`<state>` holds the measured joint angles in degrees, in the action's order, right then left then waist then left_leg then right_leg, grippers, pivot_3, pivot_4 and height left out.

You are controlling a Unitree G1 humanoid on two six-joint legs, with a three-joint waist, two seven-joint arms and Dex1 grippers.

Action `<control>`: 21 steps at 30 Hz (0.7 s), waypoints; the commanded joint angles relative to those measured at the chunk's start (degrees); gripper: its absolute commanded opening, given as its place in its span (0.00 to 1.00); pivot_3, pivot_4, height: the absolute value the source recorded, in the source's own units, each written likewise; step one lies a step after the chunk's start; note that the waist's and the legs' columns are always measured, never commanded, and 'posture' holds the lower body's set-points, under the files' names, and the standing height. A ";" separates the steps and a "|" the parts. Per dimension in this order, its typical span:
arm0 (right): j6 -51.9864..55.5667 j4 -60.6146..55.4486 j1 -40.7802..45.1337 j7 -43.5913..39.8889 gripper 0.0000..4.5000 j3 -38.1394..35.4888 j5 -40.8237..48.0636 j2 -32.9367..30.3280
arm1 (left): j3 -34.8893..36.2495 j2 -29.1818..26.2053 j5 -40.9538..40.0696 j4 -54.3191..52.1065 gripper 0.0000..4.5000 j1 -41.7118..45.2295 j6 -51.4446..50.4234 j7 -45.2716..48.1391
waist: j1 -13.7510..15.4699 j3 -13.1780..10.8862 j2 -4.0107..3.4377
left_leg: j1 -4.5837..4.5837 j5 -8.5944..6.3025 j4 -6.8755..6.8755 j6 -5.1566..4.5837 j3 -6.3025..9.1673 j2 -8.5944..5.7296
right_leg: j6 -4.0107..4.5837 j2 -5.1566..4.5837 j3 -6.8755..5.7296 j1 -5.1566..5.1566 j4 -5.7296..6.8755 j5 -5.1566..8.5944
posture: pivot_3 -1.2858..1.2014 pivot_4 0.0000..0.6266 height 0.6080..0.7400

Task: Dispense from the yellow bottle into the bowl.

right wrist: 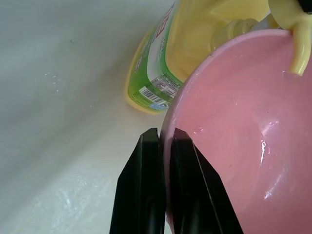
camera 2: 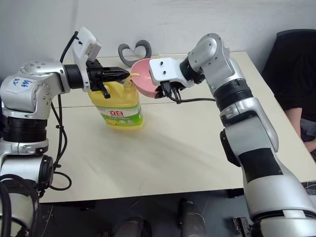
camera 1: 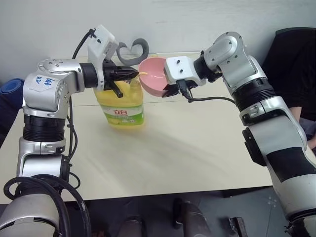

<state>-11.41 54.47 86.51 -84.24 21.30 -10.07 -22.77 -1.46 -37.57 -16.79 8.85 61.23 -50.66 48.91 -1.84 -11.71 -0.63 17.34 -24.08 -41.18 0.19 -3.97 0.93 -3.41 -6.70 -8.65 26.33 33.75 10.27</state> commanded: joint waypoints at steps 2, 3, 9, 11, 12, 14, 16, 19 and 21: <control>-2.04 -1.62 3.21 0.12 0.00 -1.79 1.20 1.01 | -7.86 -0.23 3.16 5.70 0.01 -5.43 -6.03 0.54 | -0.02 0.01 0.00 | -0.09 0.00 0.09 0.01 -0.06 0.00 | 0.01 0.01 0.08 -0.05 0.00 0.00 | 0.52 0.24 1.00; -2.09 -1.78 3.10 -0.02 0.00 -1.84 1.25 1.09 | -8.57 -0.21 3.24 5.47 0.01 -6.15 -4.27 1.76 | -0.05 0.01 0.00 | -0.13 0.00 0.10 0.01 -0.08 0.01 | 0.01 0.02 0.11 -0.05 0.01 0.01 | 0.52 0.24 1.00; -2.12 -1.69 3.15 0.06 0.00 -2.10 1.10 1.62 | -12.98 -0.66 7.92 8.14 0.01 -6.11 0.07 1.72 | -0.14 0.26 -0.03 | -0.18 -0.02 0.20 0.05 -0.22 0.02 | 0.04 0.06 0.25 -0.04 0.04 0.03 | 0.52 0.24 1.00; -2.26 -1.44 3.30 0.20 0.00 -2.26 0.97 1.66 | -12.52 -0.11 8.43 9.26 0.01 -5.31 1.46 1.59 | -0.14 0.54 -0.08 | -0.18 -0.02 0.22 0.06 -0.26 0.02 | 0.05 0.07 0.27 -0.05 0.03 0.03 | 0.52 0.24 1.00; -2.39 -1.32 3.33 0.25 0.00 -2.34 0.93 1.58 | -11.48 0.19 8.09 9.64 0.01 -4.56 1.74 1.45 | -0.13 0.67 -0.13 | -0.19 -0.02 0.23 0.06 -0.29 0.03 | 0.05 0.08 0.28 -0.05 0.03 0.03 | 0.52 0.24 1.00; -2.59 -1.23 3.22 0.24 0.00 -2.48 0.96 1.29 | -8.50 0.39 6.96 9.91 0.01 -2.76 2.05 0.81 | -0.10 0.72 -0.14 | -0.20 -0.02 0.22 0.06 -0.31 0.03 | 0.05 0.07 0.30 -0.05 0.04 0.03 | 0.52 0.24 1.00; -2.57 -1.23 3.10 0.21 0.00 -2.63 1.09 1.14 | -6.09 0.31 6.04 10.32 0.01 -1.27 2.19 0.08 | -0.13 0.72 -0.14 | -0.19 -0.02 0.21 0.05 -0.32 0.02 | 0.05 0.07 0.32 -0.03 0.07 0.03 | 0.52 0.24 1.00; -2.09 -1.79 2.69 -0.56 0.00 -3.06 1.74 0.70 | 1.27 0.70 0.95 10.08 0.14 2.08 -0.11 -0.22 | -0.32 0.71 -0.14 | -0.19 -0.02 0.21 0.05 -0.35 0.03 | 0.05 0.08 0.34 0.14 0.07 0.03 | 0.52 0.24 1.00; -1.97 -2.01 2.47 -0.92 0.00 -3.29 1.95 0.39 | 5.29 0.11 -2.19 8.81 0.27 4.02 -1.13 0.64 | -0.49 0.68 -0.15 | -0.14 -0.02 0.20 0.05 -0.34 0.04 | 0.05 0.09 0.33 0.30 0.07 0.03 | 0.52 0.24 1.00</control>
<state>-12.46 55.47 86.50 -84.99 20.33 -10.34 -21.95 1.45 -36.73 -16.91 17.30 64.54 -50.00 49.27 -2.33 -11.03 -0.78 17.26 -24.10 -40.98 0.24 -4.31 0.97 -3.37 -6.61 -8.36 26.66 33.79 10.30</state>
